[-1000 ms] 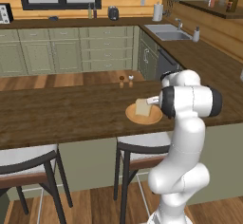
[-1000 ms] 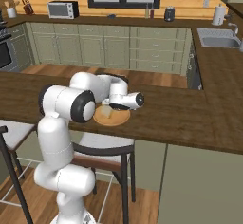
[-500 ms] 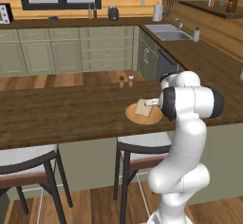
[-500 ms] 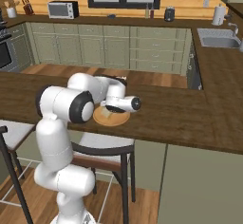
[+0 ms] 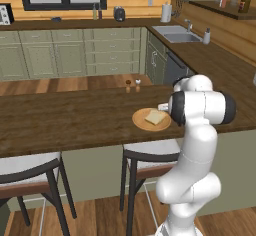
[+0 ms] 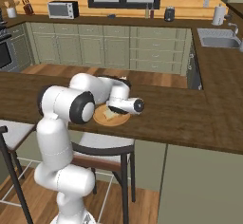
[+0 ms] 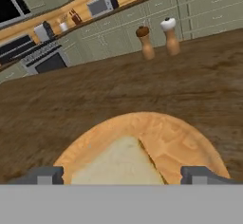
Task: Start the toaster. Once the lever pops up, take the bread to the plate on the dining counter.
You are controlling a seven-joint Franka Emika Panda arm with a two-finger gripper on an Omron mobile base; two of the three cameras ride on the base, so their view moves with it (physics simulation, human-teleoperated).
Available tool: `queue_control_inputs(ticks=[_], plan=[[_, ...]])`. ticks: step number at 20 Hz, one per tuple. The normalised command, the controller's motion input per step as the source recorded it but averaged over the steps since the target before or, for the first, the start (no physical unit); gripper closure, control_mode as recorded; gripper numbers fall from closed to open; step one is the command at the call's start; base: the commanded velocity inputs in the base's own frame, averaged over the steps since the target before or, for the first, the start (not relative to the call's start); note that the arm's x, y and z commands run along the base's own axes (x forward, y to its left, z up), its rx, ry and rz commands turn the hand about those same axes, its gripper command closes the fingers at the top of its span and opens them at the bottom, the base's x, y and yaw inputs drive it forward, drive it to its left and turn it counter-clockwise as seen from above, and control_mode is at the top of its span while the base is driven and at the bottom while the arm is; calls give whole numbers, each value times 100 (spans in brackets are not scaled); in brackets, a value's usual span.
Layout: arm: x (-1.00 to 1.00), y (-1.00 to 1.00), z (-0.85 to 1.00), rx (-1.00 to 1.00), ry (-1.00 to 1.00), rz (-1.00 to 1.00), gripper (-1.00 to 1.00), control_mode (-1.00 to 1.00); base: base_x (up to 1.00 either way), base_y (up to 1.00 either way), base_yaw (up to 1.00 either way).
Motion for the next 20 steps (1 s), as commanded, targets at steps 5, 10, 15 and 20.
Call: queue_control_inputs(ticks=[5, 10, 15, 20], plan=[[-1, -45, 24, -4, 3, -9, -100, -100, 0, 0, 0], [-45, -16, 84, -4, 1, -7, -100, -100, 0, 0, 0], [-88, 0, 95, -3, 13, -9, -100, -100, 0, 0, 0], [-95, 0, 84, -5, 22, -13, -100, -100, 0, 0, 0]])
